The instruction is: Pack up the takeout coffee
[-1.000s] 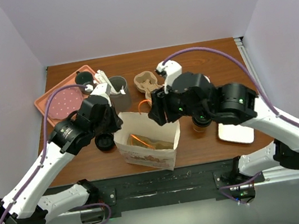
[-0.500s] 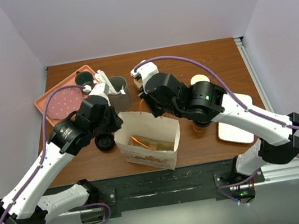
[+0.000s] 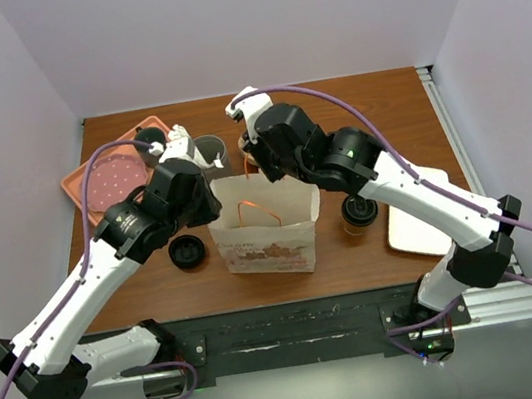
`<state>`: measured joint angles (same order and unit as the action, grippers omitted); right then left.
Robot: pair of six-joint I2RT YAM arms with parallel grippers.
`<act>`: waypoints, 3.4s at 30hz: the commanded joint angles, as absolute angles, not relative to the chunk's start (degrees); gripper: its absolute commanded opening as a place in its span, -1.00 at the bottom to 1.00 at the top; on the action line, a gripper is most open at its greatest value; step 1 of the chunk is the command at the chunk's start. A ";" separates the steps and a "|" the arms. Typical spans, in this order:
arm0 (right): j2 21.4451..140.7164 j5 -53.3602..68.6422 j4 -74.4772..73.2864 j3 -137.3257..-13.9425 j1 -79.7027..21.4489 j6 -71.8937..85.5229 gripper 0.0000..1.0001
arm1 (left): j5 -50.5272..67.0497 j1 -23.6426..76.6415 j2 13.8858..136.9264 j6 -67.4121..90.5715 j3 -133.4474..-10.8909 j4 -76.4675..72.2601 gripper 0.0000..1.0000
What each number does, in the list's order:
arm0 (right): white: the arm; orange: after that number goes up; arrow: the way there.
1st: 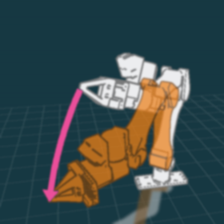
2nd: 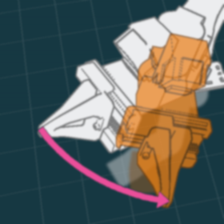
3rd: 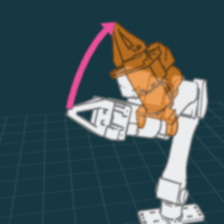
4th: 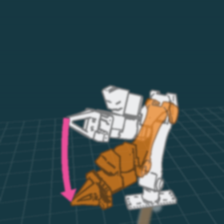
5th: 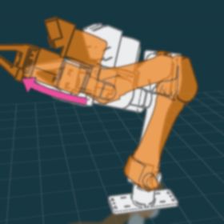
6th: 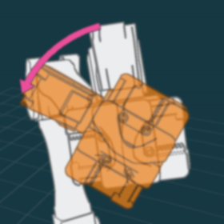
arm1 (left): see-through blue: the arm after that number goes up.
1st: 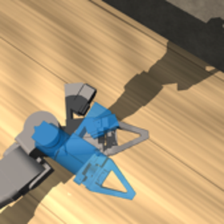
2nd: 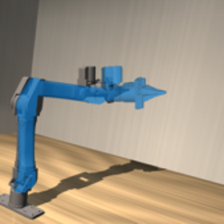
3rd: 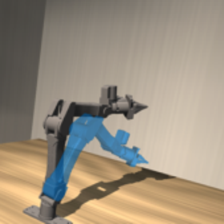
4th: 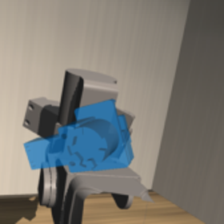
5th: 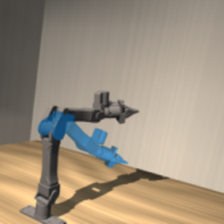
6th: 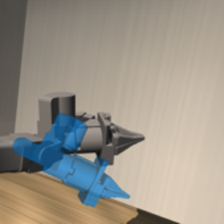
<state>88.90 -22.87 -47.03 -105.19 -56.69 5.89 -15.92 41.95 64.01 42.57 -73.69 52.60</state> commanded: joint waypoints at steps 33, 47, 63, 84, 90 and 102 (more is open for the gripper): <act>80.51 -20.21 -47.29 -104.76 -55.72 19.39 -0.19 | -19.87 40.34 70.58 34.64 -82.44 55.81 -1.00; 79.63 -41.22 -71.10 -111.10 -52.39 46.50 0.23 | -14.33 40.34 54.96 28.83 -69.36 44.39 -1.00; 74.09 -22.68 -59.77 -75.69 -31.82 37.90 0.70 | -6.24 40.34 46.67 28.74 -59.07 32.69 -1.00; 78.22 -17.75 -51.85 -64.25 -26.81 31.64 0.79 | -7.38 40.34 45.44 30.67 -58.54 35.60 -1.00; 78.22 -18.46 -52.03 -64.42 -26.81 31.73 0.81 | -6.95 40.34 44.65 30.32 -57.30 35.68 -1.00; 77.43 -18.55 -51.42 -61.70 -26.81 32.43 0.65 | -6.42 40.34 44.65 29.97 -57.74 36.83 -1.00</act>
<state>78.50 -17.45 -52.69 -62.28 -26.98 32.08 -7.27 40.62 45.04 29.93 -57.36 37.80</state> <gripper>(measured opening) 0.842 0.015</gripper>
